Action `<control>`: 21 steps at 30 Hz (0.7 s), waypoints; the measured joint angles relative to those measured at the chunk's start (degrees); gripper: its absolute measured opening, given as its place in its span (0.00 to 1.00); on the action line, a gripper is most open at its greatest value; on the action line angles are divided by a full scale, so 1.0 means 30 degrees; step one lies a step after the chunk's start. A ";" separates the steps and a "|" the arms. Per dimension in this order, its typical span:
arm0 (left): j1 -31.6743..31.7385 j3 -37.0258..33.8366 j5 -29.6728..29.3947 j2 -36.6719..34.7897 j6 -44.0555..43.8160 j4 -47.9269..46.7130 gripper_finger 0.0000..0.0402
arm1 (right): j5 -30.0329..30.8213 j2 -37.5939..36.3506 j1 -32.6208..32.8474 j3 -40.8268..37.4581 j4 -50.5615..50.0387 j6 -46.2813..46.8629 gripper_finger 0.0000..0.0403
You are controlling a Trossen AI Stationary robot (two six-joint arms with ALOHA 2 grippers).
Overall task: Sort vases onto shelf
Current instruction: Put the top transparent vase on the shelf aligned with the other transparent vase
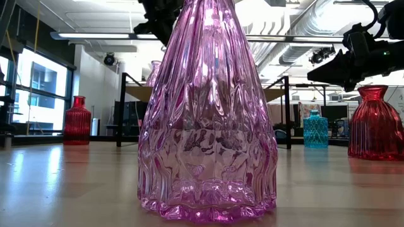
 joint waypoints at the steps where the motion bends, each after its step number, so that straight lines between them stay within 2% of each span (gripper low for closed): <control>1: -0.0005 0.0005 -0.0005 0.0002 -0.0008 0.0033 0.03 | 0.0000 0.0000 0.0006 0.0001 0.0003 0.0000 0.12; 21: 0.0024 0.0015 -0.0321 0.0505 -0.0421 0.0183 0.03 | 0.0000 0.0000 0.0005 0.0001 0.0003 0.0000 0.12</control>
